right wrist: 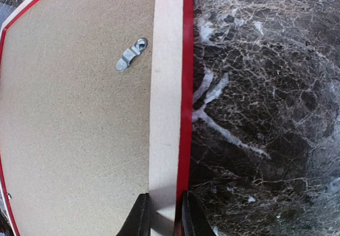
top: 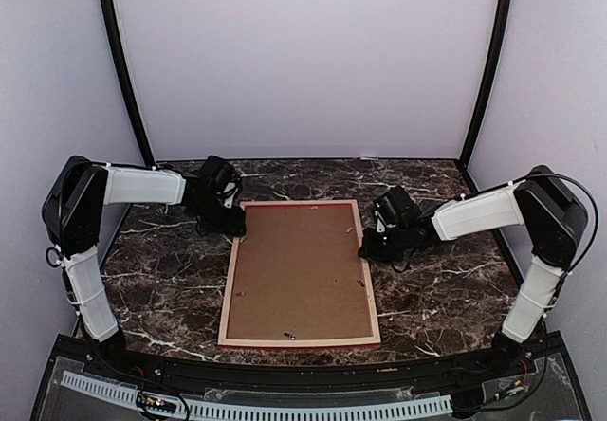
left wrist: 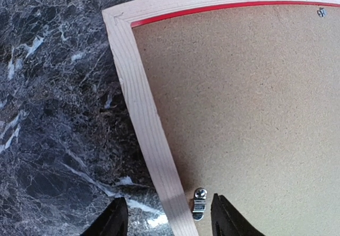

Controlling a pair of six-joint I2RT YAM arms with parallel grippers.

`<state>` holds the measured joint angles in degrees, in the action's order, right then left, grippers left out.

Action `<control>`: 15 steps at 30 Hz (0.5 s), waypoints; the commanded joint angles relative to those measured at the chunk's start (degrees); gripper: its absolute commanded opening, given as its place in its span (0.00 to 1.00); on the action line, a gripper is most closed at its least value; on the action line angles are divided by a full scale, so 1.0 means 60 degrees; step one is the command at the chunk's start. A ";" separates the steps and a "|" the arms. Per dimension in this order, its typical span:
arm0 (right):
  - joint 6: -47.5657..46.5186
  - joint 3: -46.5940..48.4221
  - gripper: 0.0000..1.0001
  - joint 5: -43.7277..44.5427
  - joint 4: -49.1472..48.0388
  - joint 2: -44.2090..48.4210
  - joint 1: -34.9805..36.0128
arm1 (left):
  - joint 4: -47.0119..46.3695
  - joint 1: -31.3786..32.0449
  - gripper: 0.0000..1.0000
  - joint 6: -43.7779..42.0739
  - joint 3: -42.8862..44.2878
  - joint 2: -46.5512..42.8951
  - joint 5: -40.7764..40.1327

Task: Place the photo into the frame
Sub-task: Press the fastener onto the backboard.

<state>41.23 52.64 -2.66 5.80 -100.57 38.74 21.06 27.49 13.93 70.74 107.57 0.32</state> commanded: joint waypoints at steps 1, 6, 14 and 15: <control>-0.0098 0.0012 0.11 -0.0289 0.0168 -0.0300 0.0010 | 0.0493 -0.0034 0.56 -0.0012 0.0479 -0.0283 -0.0439; -0.0108 0.0013 0.11 -0.0304 0.0151 -0.0318 0.0003 | 0.0761 -0.0025 0.56 -0.0120 0.0762 0.0149 -0.0518; -0.0095 0.0003 0.12 -0.0370 0.0109 -0.0339 0.0003 | 0.1155 -0.0025 0.57 -0.0272 0.0954 0.0547 -0.0498; -0.0077 0.0003 0.12 -0.0377 0.0096 -0.0339 0.0003 | 0.1188 -0.0025 0.57 -0.0283 0.0991 0.0592 -0.0502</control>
<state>41.04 52.71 -2.79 5.82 -100.62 38.74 24.73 27.49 13.21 74.98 110.24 -2.46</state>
